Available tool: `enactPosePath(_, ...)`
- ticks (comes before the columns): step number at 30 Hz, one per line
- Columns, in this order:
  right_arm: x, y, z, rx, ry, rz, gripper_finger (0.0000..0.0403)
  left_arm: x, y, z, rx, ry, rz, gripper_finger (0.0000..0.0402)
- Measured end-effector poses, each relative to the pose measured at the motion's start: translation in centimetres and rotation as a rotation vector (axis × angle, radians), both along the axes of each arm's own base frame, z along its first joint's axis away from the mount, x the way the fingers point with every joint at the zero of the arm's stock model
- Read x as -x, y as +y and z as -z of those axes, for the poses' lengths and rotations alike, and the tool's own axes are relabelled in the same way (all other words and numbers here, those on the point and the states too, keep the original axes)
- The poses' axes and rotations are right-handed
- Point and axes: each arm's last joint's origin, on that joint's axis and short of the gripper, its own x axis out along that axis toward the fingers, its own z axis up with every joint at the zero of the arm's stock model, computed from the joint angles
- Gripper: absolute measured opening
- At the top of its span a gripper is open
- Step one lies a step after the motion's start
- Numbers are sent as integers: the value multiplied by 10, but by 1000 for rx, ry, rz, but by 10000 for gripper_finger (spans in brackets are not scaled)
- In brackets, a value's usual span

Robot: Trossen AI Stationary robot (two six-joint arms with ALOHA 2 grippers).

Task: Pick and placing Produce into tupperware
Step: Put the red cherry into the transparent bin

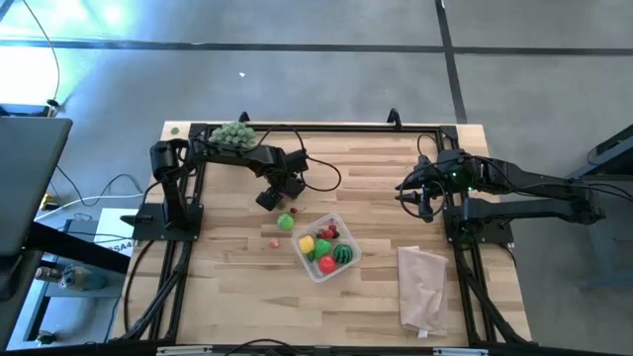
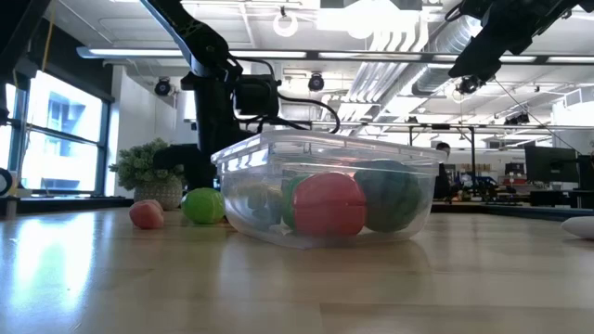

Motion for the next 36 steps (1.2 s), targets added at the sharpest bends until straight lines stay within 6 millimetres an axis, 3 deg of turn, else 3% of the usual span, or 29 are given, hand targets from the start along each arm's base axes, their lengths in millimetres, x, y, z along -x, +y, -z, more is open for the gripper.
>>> enactPosePath(11,0,0,0,0,0,0,129,1,-1,0,6,12,-2,104)
enactPosePath(26,0,0,0,0,0,0,129,-1,1,-2,1,-6,-93,102)
enactPosePath(31,0,0,0,0,0,0,129,-6,4,-18,-32,-15,-125,93)
enactPosePath(36,0,0,0,0,0,0,129,-12,7,-47,-57,-65,-146,103)
